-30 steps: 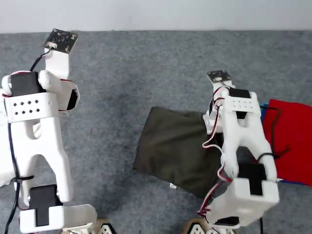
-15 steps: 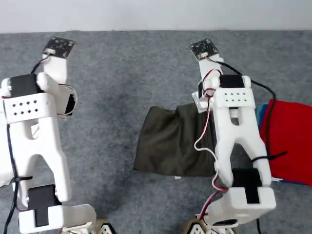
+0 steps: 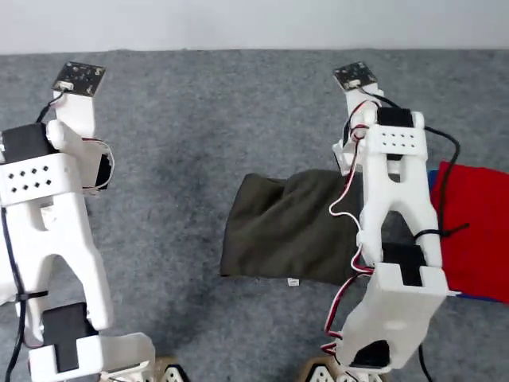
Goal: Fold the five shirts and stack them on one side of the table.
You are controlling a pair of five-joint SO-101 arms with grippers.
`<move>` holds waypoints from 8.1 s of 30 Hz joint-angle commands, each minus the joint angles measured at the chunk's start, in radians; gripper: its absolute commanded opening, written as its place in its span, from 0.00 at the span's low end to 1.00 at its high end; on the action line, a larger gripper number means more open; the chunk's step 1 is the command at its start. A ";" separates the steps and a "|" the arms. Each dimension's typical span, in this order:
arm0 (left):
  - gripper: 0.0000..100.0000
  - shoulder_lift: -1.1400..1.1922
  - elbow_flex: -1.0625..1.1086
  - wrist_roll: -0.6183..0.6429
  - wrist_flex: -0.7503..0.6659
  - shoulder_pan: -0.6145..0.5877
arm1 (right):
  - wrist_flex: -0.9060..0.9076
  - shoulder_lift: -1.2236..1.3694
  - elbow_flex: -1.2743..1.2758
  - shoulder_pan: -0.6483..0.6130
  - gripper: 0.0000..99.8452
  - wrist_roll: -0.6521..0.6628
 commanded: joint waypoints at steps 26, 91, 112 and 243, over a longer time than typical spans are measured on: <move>0.01 -0.241 -0.004 -0.014 0.018 -0.002 | -0.044 0.366 -0.292 -0.512 0.01 -0.011; 0.01 -0.244 -0.001 -0.012 0.020 -0.003 | -0.295 -0.282 0.718 -0.188 0.30 -0.454; 0.01 -0.244 -0.001 -0.012 0.020 -0.003 | -0.065 -0.021 0.457 -0.139 0.01 -0.247; 0.01 -0.244 -0.001 -0.014 0.020 -0.003 | 0.499 -0.268 -0.233 0.079 0.01 -0.341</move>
